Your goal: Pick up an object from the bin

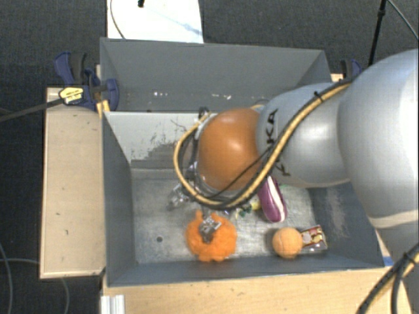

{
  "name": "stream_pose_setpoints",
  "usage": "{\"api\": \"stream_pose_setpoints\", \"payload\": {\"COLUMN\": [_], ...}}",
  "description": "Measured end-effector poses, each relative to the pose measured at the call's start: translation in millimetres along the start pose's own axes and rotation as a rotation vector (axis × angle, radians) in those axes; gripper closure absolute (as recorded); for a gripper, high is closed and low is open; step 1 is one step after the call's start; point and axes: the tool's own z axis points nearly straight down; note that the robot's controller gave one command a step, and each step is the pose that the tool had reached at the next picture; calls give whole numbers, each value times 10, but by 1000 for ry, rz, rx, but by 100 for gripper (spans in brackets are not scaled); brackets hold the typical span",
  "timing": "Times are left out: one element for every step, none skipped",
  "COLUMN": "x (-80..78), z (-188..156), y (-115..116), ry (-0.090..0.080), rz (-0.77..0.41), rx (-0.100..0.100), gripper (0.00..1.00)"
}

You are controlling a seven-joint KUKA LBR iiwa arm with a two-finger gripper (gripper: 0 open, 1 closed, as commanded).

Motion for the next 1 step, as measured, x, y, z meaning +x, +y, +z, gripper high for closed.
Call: {"api": "stream_pose_setpoints", "payload": {"x": [66], "z": [8], "y": [-73], "ry": [9], "rz": [-103], "rx": [-3], "gripper": [100]}}
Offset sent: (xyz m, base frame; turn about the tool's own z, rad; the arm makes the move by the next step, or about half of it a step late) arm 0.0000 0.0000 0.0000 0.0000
